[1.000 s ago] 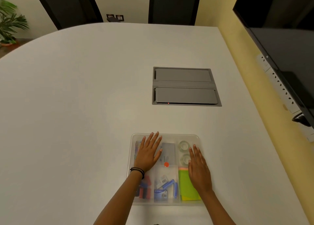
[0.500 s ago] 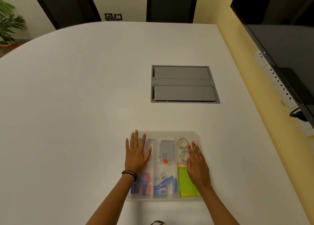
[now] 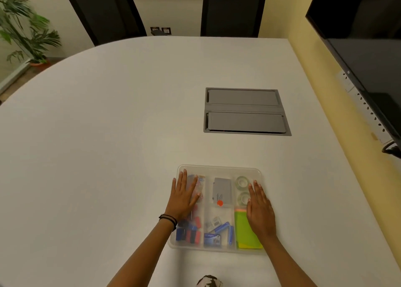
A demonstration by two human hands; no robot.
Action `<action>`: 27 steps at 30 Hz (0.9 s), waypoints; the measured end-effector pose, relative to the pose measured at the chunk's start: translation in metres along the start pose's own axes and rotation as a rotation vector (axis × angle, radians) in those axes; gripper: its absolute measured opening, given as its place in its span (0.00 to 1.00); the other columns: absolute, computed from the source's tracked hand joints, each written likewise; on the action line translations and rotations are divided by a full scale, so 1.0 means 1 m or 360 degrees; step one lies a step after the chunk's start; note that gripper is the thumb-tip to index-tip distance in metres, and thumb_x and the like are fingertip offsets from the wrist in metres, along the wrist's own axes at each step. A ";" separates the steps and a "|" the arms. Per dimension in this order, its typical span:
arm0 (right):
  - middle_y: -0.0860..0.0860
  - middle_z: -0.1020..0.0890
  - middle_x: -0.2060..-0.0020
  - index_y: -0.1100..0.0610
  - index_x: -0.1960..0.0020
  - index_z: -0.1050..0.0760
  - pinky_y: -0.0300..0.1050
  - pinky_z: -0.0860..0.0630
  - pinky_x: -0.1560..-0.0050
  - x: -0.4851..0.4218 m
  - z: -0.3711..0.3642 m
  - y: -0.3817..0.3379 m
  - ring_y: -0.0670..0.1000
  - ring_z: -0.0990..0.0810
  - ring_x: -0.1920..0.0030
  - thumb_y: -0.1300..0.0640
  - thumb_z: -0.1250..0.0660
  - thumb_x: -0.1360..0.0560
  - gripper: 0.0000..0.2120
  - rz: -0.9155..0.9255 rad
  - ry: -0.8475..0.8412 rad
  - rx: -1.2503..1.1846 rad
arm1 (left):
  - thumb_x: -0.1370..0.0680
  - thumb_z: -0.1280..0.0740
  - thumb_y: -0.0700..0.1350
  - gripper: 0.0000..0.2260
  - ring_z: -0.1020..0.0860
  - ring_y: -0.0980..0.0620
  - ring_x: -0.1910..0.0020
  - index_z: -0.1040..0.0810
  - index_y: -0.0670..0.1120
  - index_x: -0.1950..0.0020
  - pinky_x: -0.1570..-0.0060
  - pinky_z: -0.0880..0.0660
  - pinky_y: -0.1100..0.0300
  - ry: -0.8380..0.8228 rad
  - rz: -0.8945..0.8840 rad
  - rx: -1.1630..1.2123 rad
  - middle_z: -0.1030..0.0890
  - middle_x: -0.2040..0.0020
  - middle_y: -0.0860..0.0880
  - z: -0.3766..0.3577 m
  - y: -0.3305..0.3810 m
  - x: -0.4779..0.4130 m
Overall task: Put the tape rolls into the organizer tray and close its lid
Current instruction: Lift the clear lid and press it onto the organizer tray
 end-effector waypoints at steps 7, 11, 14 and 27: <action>0.51 0.33 0.30 0.55 0.30 0.40 0.65 0.43 0.32 0.002 0.008 0.001 0.46 0.41 0.30 0.54 0.56 0.26 0.25 -0.0093 0.0049 0.0161 | 0.27 0.68 0.69 0.33 0.63 0.48 0.27 0.62 0.53 0.27 0.34 0.68 0.43 -0.0112 -0.0020 -0.0090 0.56 0.26 0.42 -0.005 0.033 0.050; 0.53 0.30 0.31 0.56 0.31 0.38 0.70 0.41 0.35 0.003 0.009 0.000 0.47 0.41 0.32 0.55 0.54 0.26 0.24 -0.0114 0.0033 0.0144 | 0.24 0.57 0.68 0.33 0.59 0.46 0.27 0.47 0.50 0.25 0.34 0.63 0.42 -0.0156 -0.0009 0.0049 0.49 0.26 0.38 -0.013 0.051 0.080; 0.54 0.30 0.31 0.58 0.32 0.37 0.73 0.39 0.37 0.004 0.006 -0.002 0.50 0.38 0.31 0.55 0.54 0.26 0.25 -0.0177 0.0019 0.0079 | 0.22 0.52 0.65 0.31 0.53 0.43 0.26 0.44 0.49 0.25 0.33 0.57 0.39 -0.0149 0.0013 -0.0007 0.50 0.24 0.41 -0.020 0.051 0.093; 0.52 0.43 0.26 0.49 0.27 0.52 0.56 0.65 0.30 0.067 -0.024 -0.045 0.45 0.66 0.27 0.40 0.67 0.24 0.29 0.0073 -0.0070 0.0223 | 0.22 0.55 0.63 0.30 0.49 0.43 0.26 0.45 0.49 0.25 0.33 0.54 0.37 -0.0139 0.0073 -0.0062 0.44 0.25 0.41 -0.023 0.048 0.093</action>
Point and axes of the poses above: each hand's wrist, its own x-axis away from the middle knuckle, its own z-axis out of the back of the hand, y = z × x, the point moved 9 cm from there along -x, towards the middle knuckle
